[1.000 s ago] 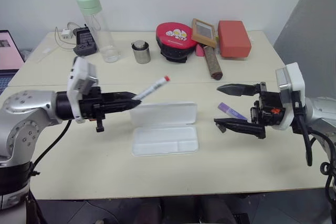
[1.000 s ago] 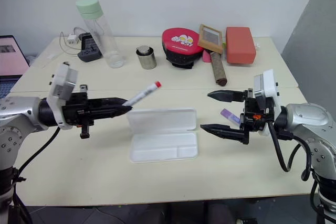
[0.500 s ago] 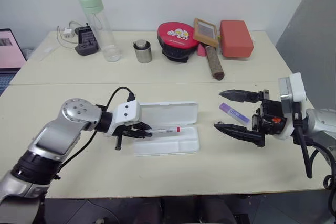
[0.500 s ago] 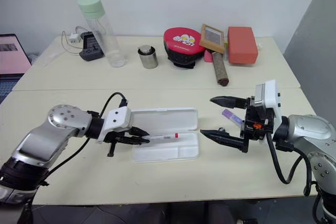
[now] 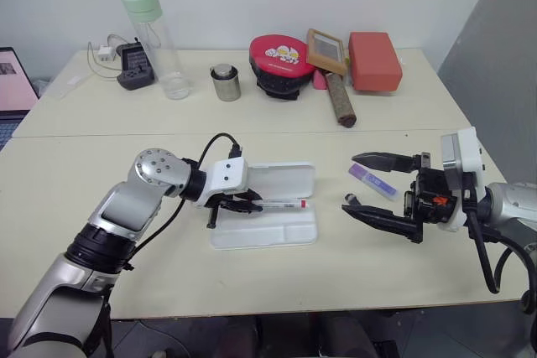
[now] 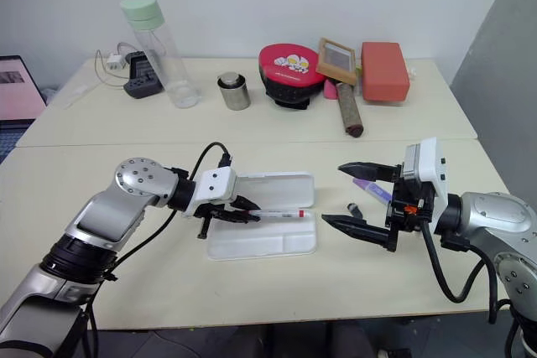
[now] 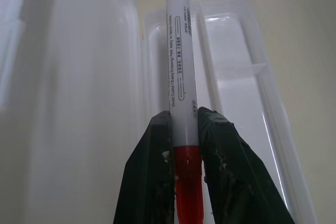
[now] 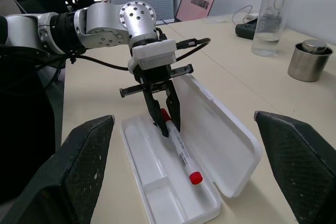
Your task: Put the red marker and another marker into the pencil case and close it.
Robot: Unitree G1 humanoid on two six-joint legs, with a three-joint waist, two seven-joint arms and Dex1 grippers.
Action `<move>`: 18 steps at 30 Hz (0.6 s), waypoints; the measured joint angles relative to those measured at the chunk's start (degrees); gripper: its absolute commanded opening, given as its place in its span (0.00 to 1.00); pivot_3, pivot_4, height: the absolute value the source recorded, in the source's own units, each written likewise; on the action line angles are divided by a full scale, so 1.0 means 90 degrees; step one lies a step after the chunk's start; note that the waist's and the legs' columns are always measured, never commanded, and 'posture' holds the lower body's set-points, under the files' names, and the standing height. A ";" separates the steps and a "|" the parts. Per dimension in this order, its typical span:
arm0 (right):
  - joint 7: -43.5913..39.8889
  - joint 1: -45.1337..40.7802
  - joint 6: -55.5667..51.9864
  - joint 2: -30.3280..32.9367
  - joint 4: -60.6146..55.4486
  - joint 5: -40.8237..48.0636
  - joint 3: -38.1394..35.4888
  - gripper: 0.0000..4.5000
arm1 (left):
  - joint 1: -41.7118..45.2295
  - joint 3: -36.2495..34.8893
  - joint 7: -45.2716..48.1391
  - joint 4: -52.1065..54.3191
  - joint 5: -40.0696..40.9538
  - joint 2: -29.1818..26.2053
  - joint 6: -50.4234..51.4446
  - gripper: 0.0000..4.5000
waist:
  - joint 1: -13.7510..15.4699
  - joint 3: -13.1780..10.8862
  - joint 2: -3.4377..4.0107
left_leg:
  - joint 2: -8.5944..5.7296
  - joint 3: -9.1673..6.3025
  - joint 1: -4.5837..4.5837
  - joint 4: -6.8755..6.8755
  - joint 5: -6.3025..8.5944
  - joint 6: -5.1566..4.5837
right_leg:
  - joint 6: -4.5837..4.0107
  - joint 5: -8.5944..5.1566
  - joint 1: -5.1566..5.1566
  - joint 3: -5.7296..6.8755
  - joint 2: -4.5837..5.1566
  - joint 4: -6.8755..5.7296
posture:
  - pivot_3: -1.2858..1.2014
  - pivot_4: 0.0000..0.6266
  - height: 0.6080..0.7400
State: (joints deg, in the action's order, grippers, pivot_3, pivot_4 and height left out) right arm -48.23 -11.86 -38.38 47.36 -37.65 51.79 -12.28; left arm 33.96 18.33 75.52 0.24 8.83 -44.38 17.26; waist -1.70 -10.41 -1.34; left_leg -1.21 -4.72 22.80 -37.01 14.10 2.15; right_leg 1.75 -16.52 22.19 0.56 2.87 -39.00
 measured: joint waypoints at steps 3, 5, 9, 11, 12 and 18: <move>0.0040 0.0050 0.0000 0.0010 -0.0025 0.0000 -0.0001 1.00 | -0.0041 0.0000 -0.0110 0.0100 -0.0079 0.0019 0.0165 0.10 | 0.0001 0.0000 0.0000 | 0.0000 0.0000 -0.0001 0.0000 0.0000 0.0000 | 0.0000 0.0000 -0.0001 -0.0001 0.0000 0.0000 | 0.52 0.24 1.00; 0.0065 0.0126 0.0000 0.0010 -0.0036 0.0000 -0.0001 1.00 | -0.0098 -0.0001 -0.0154 0.0225 -0.0130 0.0018 0.0225 0.10 | 0.0003 0.0000 0.0000 | -0.0001 -0.0001 -0.0001 0.0000 0.0000 0.0000 | 0.0000 0.0000 -0.0001 -0.0002 0.0001 0.0000 | 0.52 0.24 1.00; 0.0092 0.0150 0.0001 0.0020 -0.0037 0.0000 -0.0001 1.00 | -0.0159 -0.0020 -0.0204 0.0349 -0.0135 0.0015 0.0312 0.10 | 0.0005 0.0000 0.0000 | -0.0001 0.0000 -0.0003 0.0000 0.0000 0.0000 | 0.0000 0.0000 -0.0004 -0.0001 0.0002 0.0000 | 0.52 0.24 1.00; 0.0089 0.0151 0.0001 0.0038 -0.0037 0.0000 -0.0001 1.00 | -0.0181 -0.0021 -0.0215 0.0438 -0.0136 0.0014 0.0405 0.10 | 0.0006 0.0000 0.0000 | -0.0001 -0.0001 -0.0003 0.0000 0.0000 0.0000 | 0.0000 0.0000 -0.0004 -0.0002 0.0002 0.0000 | 0.52 0.24 1.00; 0.0087 0.0151 0.0001 0.0051 -0.0037 0.0000 -0.0001 1.00 | -0.0184 -0.0022 -0.0219 0.0451 -0.0135 0.0014 0.0431 0.10 | 0.0006 0.0000 0.0000 | -0.0001 0.0000 -0.0003 0.0000 0.0000 0.0000 | 0.0000 0.0000 -0.0004 -0.0001 0.0002 0.0000 | 0.52 0.24 1.00; 0.0078 0.0151 0.0011 0.0071 -0.0037 -0.0008 0.0000 1.00 | -0.0268 -0.0035 -0.0219 0.0751 -0.0103 -0.0013 0.0708 0.39 | 0.0006 0.0000 0.0000 | -0.0002 0.0000 -0.0004 0.0000 0.0000 0.0000 | 0.0000 0.0000 -0.0005 -0.0002 0.0002 0.0000 | 0.52 0.24 1.00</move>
State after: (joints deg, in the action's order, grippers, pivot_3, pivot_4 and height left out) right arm -47.53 -10.50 -38.27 48.00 -37.98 51.71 -12.29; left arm 31.54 18.02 73.55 7.00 7.90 -44.50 23.63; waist -1.65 -10.41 -1.34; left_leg -1.23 -4.72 22.77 -37.01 14.10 2.15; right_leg 1.76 -16.52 22.15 0.55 2.89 -39.00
